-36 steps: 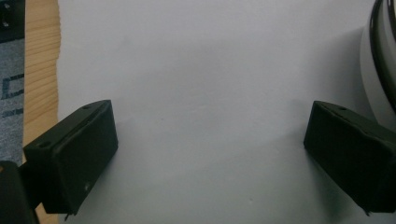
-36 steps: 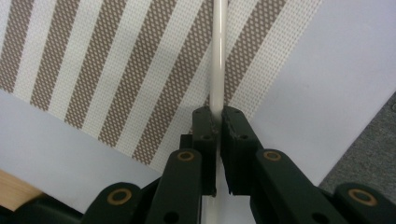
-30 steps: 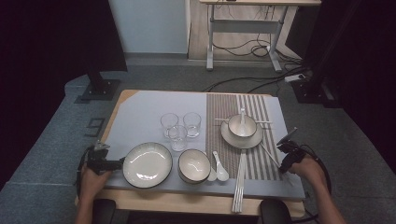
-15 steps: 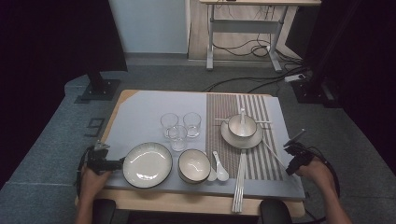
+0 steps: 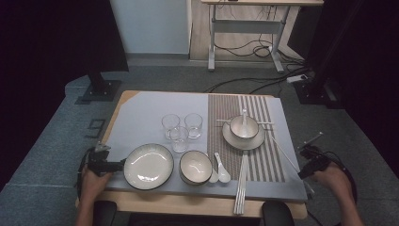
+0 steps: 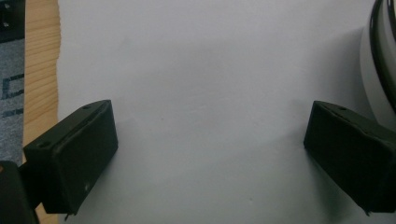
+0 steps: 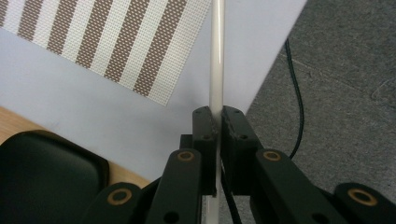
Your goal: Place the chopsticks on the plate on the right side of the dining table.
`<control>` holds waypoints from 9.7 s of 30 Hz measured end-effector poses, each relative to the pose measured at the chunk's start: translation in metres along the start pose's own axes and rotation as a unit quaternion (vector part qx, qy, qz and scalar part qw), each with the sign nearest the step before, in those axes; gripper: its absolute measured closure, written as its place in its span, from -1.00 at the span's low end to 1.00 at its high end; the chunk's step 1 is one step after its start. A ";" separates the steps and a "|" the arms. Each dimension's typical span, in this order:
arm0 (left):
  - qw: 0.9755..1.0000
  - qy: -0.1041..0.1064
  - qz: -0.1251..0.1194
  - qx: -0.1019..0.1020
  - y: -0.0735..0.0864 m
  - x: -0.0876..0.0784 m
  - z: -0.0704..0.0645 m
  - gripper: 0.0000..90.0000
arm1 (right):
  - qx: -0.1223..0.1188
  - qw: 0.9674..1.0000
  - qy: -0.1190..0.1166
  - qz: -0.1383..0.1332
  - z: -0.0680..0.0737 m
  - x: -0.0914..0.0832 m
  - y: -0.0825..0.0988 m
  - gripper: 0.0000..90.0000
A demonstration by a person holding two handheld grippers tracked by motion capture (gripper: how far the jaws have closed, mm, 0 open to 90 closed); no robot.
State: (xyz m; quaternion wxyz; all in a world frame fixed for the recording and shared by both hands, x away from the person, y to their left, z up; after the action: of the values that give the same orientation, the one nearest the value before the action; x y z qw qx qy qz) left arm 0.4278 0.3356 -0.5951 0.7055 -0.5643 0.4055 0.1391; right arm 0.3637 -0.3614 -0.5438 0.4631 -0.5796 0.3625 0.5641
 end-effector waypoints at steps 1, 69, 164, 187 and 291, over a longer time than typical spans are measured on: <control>1.000 0.000 0.000 0.000 0.000 0.000 0.000 -0.95 | -0.001 1.000 0.000 -0.003 -0.001 -0.002 0.000 0.87; 1.000 0.000 -0.001 0.000 0.000 0.000 0.000 -0.95 | -0.050 0.999 0.004 -0.018 0.039 0.024 -0.170 0.87; 1.000 0.000 -0.001 0.001 0.000 0.000 0.000 -0.95 | 0.052 0.931 0.087 -0.352 0.038 0.030 -0.089 0.41; 1.000 0.000 -0.001 0.001 0.000 0.000 0.000 -0.95 | 0.059 0.936 0.067 -0.339 0.032 0.039 -0.093 0.67; 1.000 0.000 -0.001 0.000 0.000 0.000 0.000 -0.95 | 0.038 0.942 0.090 -0.322 0.018 0.043 -0.133 0.58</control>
State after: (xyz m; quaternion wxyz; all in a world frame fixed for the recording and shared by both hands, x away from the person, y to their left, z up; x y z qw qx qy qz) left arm 0.4277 0.3353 -0.5950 0.7057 -0.5644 0.4052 0.1387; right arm 0.4878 -0.2995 -0.5679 0.6072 -0.6955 0.2179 0.3164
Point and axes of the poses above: each handheld gripper's, and its own axes: x roughly forward along the jaws, y roughly out of its underside, z roughly to its left, the point moved 9 cm from there along x, roughly forward along the jaws, and after that the axes turned 3 degrees about x, right-handed, at the moved point
